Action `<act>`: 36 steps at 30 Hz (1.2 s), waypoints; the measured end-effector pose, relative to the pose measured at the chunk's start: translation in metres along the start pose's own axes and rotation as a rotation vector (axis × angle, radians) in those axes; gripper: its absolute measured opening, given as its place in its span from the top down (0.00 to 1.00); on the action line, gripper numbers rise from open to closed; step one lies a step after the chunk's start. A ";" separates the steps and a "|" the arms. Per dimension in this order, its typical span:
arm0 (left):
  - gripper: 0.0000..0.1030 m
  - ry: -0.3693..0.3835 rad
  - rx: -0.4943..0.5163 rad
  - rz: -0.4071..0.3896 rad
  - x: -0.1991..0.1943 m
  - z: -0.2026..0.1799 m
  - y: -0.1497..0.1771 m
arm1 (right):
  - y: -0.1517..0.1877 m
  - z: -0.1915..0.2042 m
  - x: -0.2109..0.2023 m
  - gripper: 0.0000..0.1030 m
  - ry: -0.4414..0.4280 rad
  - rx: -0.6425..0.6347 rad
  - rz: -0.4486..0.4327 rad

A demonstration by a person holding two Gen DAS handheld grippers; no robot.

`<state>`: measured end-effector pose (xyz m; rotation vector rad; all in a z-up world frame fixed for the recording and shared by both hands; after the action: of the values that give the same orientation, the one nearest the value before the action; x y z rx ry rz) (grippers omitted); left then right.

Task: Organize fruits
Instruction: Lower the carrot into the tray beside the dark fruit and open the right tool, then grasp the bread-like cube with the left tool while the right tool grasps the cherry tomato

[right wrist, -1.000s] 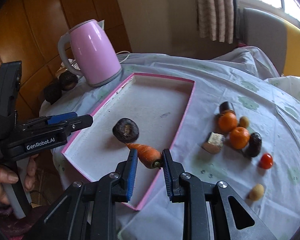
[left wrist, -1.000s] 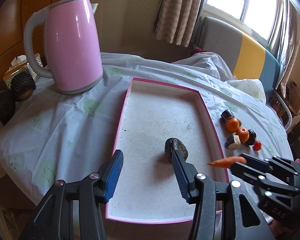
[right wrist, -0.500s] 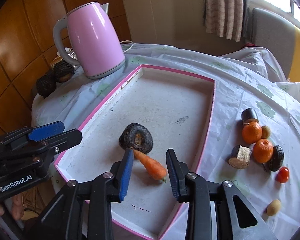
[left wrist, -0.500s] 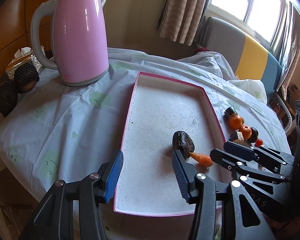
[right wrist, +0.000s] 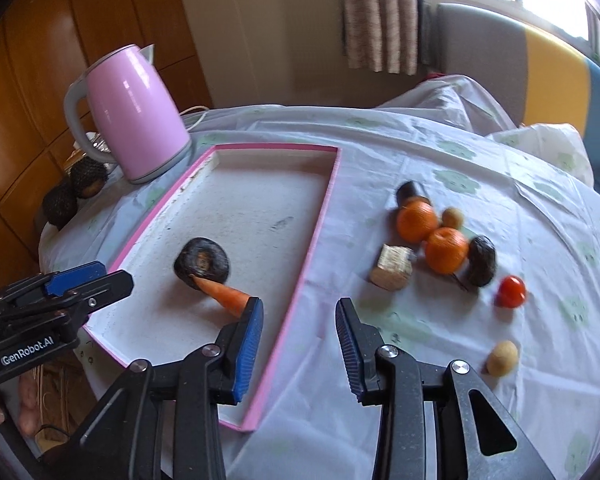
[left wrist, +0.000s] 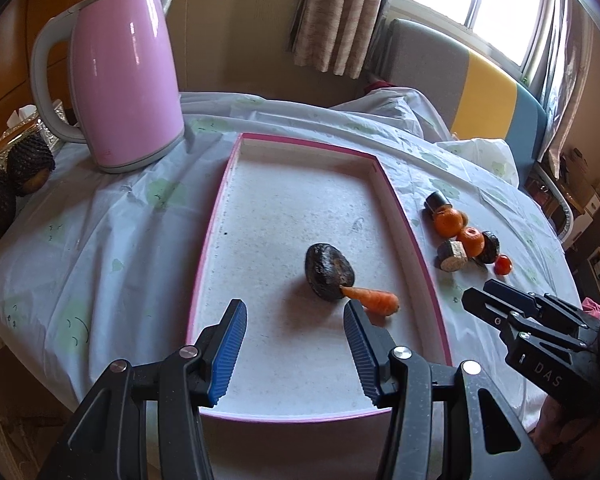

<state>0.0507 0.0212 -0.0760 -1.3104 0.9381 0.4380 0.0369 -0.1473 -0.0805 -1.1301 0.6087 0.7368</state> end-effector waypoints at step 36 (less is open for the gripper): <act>0.50 0.162 0.235 0.038 0.023 -0.104 -0.027 | 0.022 -0.145 -0.022 0.62 0.189 0.291 -0.028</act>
<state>0.0497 -0.0887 -0.0745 -1.1268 1.1161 0.2443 -0.0038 -0.2839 -0.1223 -0.9410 0.8293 0.5009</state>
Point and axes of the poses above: each gripper's, at about its wrist camera, not at the fingertips, and x roughly the way its jaws point, z to its left, y to its underside, the point moved 6 cm from there along x, roughly the way its jaws point, and after that the axes turned 13 degrees about x, right-handed, at the moved point
